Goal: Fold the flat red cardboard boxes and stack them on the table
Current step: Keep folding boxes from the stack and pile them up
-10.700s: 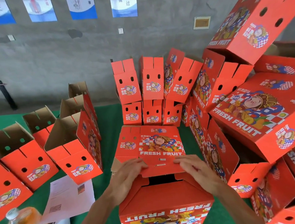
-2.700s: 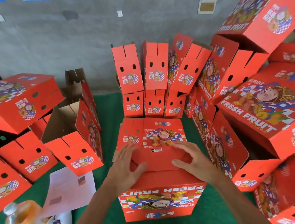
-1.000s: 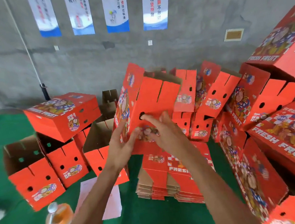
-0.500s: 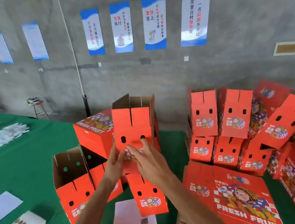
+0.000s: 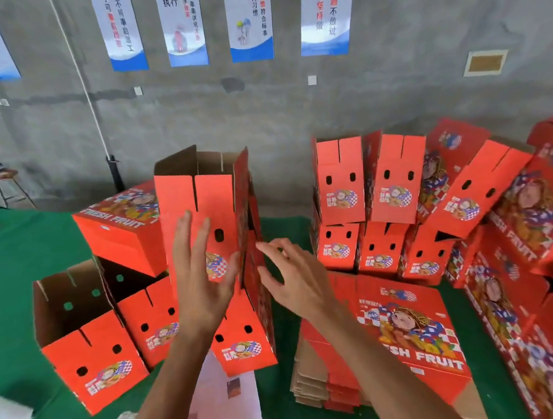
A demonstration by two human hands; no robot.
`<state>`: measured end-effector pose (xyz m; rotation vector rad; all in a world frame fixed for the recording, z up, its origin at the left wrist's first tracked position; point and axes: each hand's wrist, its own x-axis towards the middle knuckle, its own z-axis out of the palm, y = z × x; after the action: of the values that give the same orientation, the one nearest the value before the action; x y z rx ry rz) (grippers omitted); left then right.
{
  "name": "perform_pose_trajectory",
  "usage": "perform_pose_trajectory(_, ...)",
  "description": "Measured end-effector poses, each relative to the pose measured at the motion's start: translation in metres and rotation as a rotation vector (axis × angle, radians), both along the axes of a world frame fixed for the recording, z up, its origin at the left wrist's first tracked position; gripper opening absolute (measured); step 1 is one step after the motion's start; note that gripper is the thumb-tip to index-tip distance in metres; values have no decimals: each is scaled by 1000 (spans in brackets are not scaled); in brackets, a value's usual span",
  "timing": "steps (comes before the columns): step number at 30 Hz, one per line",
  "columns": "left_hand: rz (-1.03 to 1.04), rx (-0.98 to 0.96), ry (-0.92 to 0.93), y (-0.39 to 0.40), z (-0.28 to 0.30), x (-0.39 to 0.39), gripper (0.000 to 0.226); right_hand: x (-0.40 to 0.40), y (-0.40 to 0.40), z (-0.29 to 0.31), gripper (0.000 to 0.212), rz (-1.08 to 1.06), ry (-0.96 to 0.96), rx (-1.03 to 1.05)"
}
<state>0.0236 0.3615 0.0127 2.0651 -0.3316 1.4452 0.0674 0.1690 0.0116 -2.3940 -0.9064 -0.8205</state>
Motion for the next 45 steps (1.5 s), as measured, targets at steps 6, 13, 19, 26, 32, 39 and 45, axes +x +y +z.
perform_pose_trajectory(6,-277,65,336,-99,-69,15,65,2,-106,-57,49,-196,168,-60)
perform_pose_trajectory(13,-179,165,1297,-161,-194,44,121,-24,-225,-169,64,-482,668,-103)
perform_pose_trajectory(19,-20,526,1515,-184,-253,38,150,-45,-278,-233,88,-671,1022,-257)
perform_pose_trajectory(26,47,610,1299,-181,-256,25,93,-52,-282,-259,84,-635,987,-413)
perform_pose_trajectory(32,44,631,975,-180,-213,19,47,-59,-285,-246,70,-592,824,-548)
perform_pose_trajectory(39,-78,397,891,-173,-148,7,30,-74,-296,-210,83,-642,663,-464)
perform_pose_trajectory(45,-103,-58,607,-170,-72,-12,37,-64,-302,-123,89,-741,415,-227)
